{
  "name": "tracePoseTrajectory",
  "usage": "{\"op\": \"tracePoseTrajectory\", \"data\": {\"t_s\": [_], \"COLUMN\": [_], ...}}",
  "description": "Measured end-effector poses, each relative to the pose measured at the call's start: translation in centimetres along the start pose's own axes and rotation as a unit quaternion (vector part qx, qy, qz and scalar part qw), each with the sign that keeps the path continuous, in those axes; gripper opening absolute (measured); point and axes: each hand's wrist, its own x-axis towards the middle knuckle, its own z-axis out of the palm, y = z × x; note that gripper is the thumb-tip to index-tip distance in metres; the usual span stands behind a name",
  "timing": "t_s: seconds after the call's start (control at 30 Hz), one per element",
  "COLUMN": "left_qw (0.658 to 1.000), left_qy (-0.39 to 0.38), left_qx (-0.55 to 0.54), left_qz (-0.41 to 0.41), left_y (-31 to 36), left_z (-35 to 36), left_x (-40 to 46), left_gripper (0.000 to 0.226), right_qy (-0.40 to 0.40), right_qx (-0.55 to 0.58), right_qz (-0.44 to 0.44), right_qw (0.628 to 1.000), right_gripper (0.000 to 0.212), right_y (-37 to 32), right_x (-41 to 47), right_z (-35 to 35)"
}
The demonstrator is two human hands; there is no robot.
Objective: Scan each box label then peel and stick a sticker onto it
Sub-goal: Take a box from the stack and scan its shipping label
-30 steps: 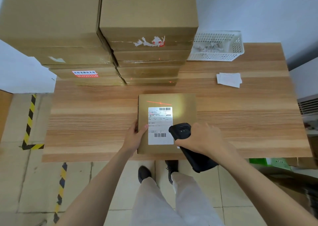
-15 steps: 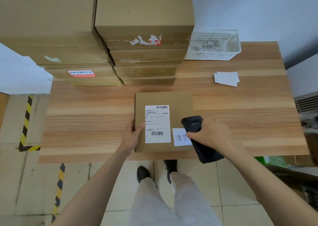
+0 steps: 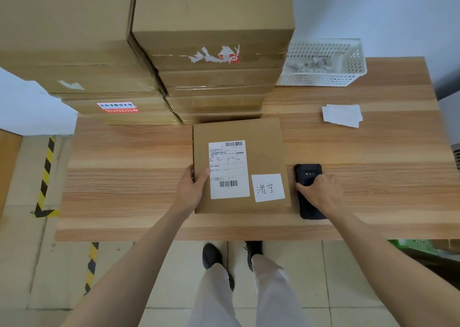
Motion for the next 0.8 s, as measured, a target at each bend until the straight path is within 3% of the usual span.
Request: {"op": "tracePoseTrajectory", "data": {"t_s": [0.13, 0.27, 0.4, 0.5, 0.63, 0.8], "left_qw": [0.991, 0.929, 0.862, 0.833, 0.842, 0.873], "left_qy": [0.039, 0.082, -0.006, -0.053, -0.105, -0.111], "left_qx": [0.118, 0.308, 0.407, 0.43, 0.413, 0.388], "left_qz": [0.048, 0.188, 0.301, 0.344, 0.331, 0.274], "left_y": [0.9, 4.5, 9.4, 12.4, 15.6, 17.7], "left_z": [-0.8, -0.7, 3.2, 8.4, 16.9, 26.1], "left_x": [-0.1, -1.1, -1.5, -1.0, 0.6, 4.0], "left_gripper": [0.068, 0.057, 0.038, 0.033, 0.032, 0.026], "right_qy": [-0.012, -0.015, 0.042, 0.072, 0.07, 0.046], "right_qx": [-0.014, -0.062, -0.063, -0.04, -0.018, -0.013], "right_qz": [0.014, 0.015, -0.028, -0.064, -0.09, -0.125], "right_qw": [1.0, 0.998, 0.997, 0.995, 0.993, 0.991], "right_gripper": [0.06, 0.055, 0.04, 0.034, 0.029, 0.03], "right_y": [0.0, -0.2, 0.7, 2.3, 4.5, 7.3], "right_x": [0.3, -0.2, 1.0, 3.7, 8.7, 15.2], "right_z": [0.8, -2.3, -6.6, -9.9, -13.1, -14.2]}}
